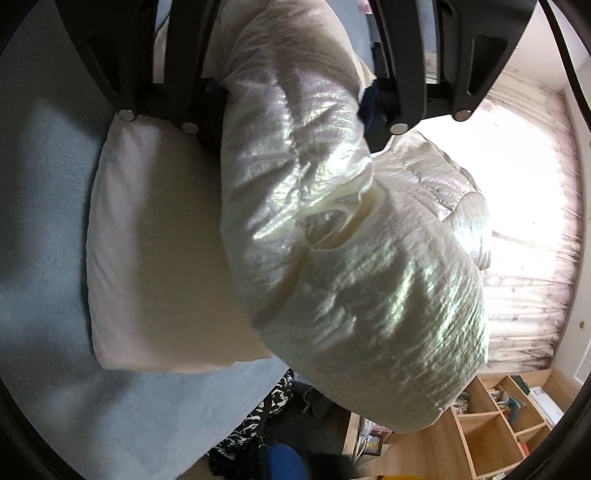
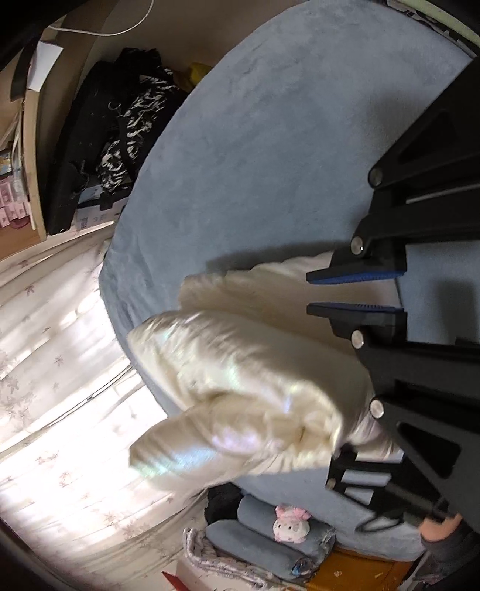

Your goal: Fold large clothes

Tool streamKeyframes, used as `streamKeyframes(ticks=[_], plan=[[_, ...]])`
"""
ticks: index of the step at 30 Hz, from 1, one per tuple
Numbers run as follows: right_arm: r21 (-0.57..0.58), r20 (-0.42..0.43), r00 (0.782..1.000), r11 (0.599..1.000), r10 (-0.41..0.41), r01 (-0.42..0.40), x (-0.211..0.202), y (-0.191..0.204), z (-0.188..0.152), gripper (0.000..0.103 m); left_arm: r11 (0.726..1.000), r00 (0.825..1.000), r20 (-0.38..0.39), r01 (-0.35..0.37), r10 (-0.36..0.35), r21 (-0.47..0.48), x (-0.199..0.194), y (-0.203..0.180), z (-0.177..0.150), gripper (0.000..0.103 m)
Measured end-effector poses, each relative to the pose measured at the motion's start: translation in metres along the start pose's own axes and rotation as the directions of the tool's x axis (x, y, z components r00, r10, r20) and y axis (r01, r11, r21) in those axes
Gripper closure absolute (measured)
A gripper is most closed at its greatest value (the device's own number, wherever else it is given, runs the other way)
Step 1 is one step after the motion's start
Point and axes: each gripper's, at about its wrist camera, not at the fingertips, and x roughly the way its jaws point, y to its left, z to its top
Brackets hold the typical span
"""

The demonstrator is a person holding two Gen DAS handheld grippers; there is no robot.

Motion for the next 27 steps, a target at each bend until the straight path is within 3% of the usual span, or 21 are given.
streamKeyframes(ticks=[2, 9, 11, 15, 18, 21, 24, 27], plan=[[-0.013, 0.024, 1.0, 1.0, 0.012, -0.011, -0.009, 0.007, 0.006, 0.064, 0.999, 0.999, 0.004, 0.032, -0.031, -0.013, -0.008, 0.001, 0.002, 0.039], [-0.088, 0.081, 0.994, 0.994, 0.078, -0.07, -0.032, 0.046, 0.039, 0.061, 0.992, 0.991, 0.041, 0.127, -0.126, -0.016, -0.015, 0.01, -0.001, 0.03], [-0.132, 0.076, 0.992, 0.987, 0.106, -0.095, -0.028, 0.055, 0.05, 0.054, 0.989, 0.987, 0.055, 0.149, -0.149, -0.01, -0.021, 0.013, -0.003, 0.026], [-0.201, 0.037, 0.992, 0.973, 0.125, -0.115, -0.009, 0.076, 0.071, 0.048, 0.977, 0.973, 0.096, 0.214, -0.212, -0.015, -0.036, 0.028, -0.01, 0.025], [-0.199, 0.014, 0.996, 0.976, 0.091, -0.087, 0.01, 0.076, 0.082, 0.049, 0.955, 0.949, 0.138, 0.292, -0.283, -0.051, -0.053, 0.047, -0.021, 0.025], [-0.194, -0.022, 0.996, 0.977, 0.083, -0.086, 0.031, 0.072, 0.088, 0.049, 0.914, 0.912, 0.186, 0.39, -0.366, -0.114, -0.069, 0.073, -0.034, 0.025], [-0.21, -0.049, 0.998, 0.976, 0.046, -0.055, 0.052, 0.065, 0.084, 0.049, 0.842, 0.86, 0.261, 0.494, -0.438, -0.214, -0.081, 0.117, -0.053, 0.025], [-0.187, -0.105, 0.994, 0.981, 0.035, -0.054, 0.076, 0.052, 0.077, 0.056, 0.766, 0.825, 0.333, 0.555, -0.457, -0.323, -0.078, 0.162, -0.075, 0.025]])
